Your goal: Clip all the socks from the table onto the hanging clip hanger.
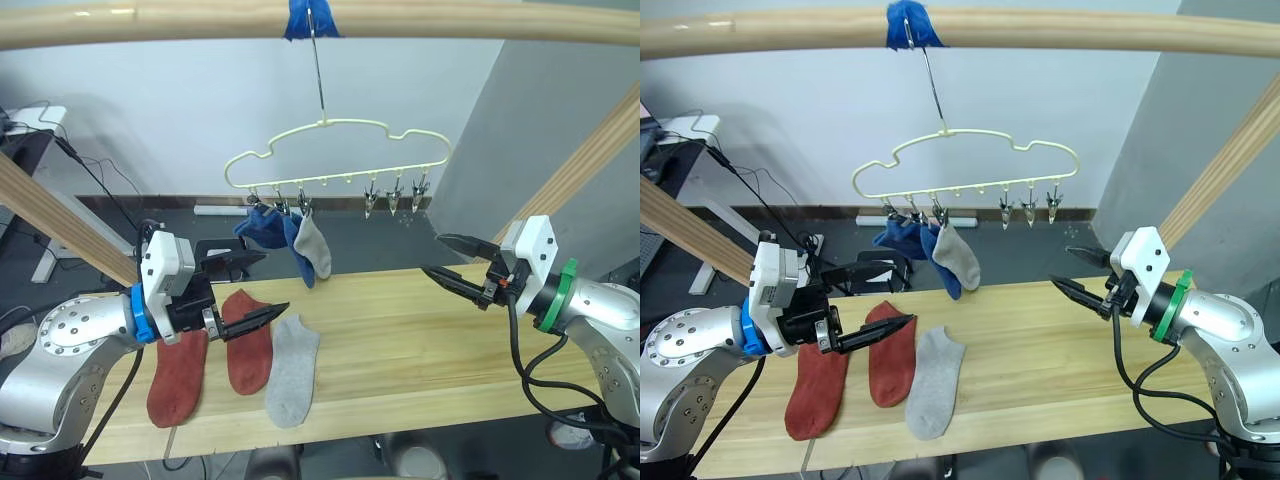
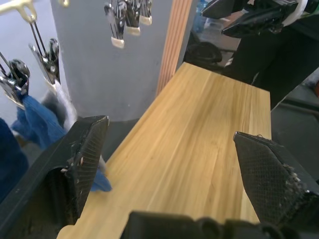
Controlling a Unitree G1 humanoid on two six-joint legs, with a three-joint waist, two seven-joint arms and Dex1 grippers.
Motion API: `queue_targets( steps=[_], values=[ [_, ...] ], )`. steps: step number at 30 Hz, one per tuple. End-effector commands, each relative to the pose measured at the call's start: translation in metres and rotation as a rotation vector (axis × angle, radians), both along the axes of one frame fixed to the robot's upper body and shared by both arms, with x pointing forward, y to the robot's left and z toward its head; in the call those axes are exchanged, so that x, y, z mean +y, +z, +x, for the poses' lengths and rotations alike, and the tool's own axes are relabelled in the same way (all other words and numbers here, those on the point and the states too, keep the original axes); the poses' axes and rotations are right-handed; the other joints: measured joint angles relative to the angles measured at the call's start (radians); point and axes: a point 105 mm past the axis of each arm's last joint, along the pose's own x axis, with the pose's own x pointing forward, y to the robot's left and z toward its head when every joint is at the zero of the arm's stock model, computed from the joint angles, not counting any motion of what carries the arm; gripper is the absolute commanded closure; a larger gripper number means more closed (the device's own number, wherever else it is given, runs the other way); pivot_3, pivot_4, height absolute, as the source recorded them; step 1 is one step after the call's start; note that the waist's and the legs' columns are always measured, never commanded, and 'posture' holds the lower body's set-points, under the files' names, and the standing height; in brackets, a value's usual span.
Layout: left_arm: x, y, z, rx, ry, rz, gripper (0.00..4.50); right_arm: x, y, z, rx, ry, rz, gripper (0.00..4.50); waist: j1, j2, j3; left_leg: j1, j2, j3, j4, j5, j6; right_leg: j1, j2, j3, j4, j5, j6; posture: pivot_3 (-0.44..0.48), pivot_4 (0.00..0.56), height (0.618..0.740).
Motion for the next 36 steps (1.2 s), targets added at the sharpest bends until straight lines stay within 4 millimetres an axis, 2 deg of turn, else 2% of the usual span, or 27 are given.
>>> queue_targets(
  steps=[1,5,7,12,17,20,28,31,34,36],
  values=[
    [0.001,0.009,-0.001,-0.068,0.022,0.009,0.04,0.002,0.005,-0.001,-0.056,0.007,0.003,1.84,0.000,0.001,-0.016,0.002,0.000,0.001,0.000,0.000,0.000,0.001,0.000,0.001,0.000,0.000,0.000,-0.152,0.073,0.740],
    [0.002,0.003,0.003,-0.072,0.058,0.020,0.04,0.001,-0.001,0.006,-0.039,-0.002,-0.004,1.84,-0.001,0.000,-0.057,0.003,0.000,0.002,0.000,0.001,0.000,0.002,0.001,0.002,0.000,0.000,0.000,-0.135,0.036,0.740],
    [0.003,0.000,0.000,-0.050,0.058,0.028,0.04,-0.001,-0.007,0.008,-0.003,-0.026,-0.035,1.84,-0.001,0.002,-0.074,0.003,0.000,0.002,0.000,0.001,0.000,0.002,0.001,0.002,0.001,0.000,0.000,-0.135,0.036,0.740],
    [0.005,-0.002,-0.003,-0.073,0.066,0.037,0.04,0.004,-0.008,0.009,-0.004,-0.054,-0.012,1.84,-0.001,0.003,-0.100,0.004,0.000,0.002,0.000,0.002,0.002,0.003,0.002,0.002,0.001,0.001,-0.001,-0.130,0.026,0.740],
    [0.005,-0.006,-0.004,-0.070,0.045,0.045,0.04,0.009,-0.011,0.010,-0.014,-0.076,-0.006,1.84,-0.001,0.004,-0.114,0.007,0.001,0.002,0.000,0.003,0.003,0.006,0.003,0.003,0.001,0.001,-0.001,-0.126,0.014,0.740],
    [0.005,-0.007,-0.005,-0.070,0.042,0.044,0.04,0.010,-0.012,0.009,-0.015,-0.083,-0.002,1.84,-0.001,0.005,-0.117,0.016,0.001,0.002,0.000,0.003,0.003,0.015,0.003,0.002,-0.001,0.001,-0.001,-0.126,0.000,0.740],
    [0.005,-0.009,-0.002,-0.093,0.074,-0.009,0.04,0.004,-0.021,0.009,-0.003,-0.113,-0.012,1.84,-0.001,0.006,-0.138,0.024,0.001,0.002,0.000,0.003,0.003,0.022,0.004,0.003,-0.001,0.000,-0.001,-0.123,0.000,0.740],
    [0.002,-0.012,-0.003,-0.094,0.061,0.004,0.00,0.005,-0.025,0.010,0.011,-0.122,-0.003,1.26,-0.001,0.006,-0.139,0.028,0.001,0.002,0.000,0.003,0.003,0.027,0.005,0.003,-0.001,-0.002,0.003,-0.125,0.000,0.740],
    [0.003,-0.012,-0.001,-0.094,0.070,-0.007,0.00,0.013,-0.025,0.011,0.013,-0.115,-0.005,0.35,-0.001,0.006,-0.140,0.036,0.002,0.002,-0.001,0.003,0.003,0.034,0.005,0.003,-0.001,-0.003,0.003,-0.128,0.000,0.740],
    [0.003,-0.010,0.000,-0.093,0.077,-0.019,0.00,0.017,-0.025,0.011,0.021,-0.107,0.001,0.35,-0.002,0.006,-0.140,0.037,0.002,0.002,-0.001,0.003,0.003,0.035,0.005,0.003,-0.001,-0.003,0.002,-0.128,0.000,0.740]
  ],
)
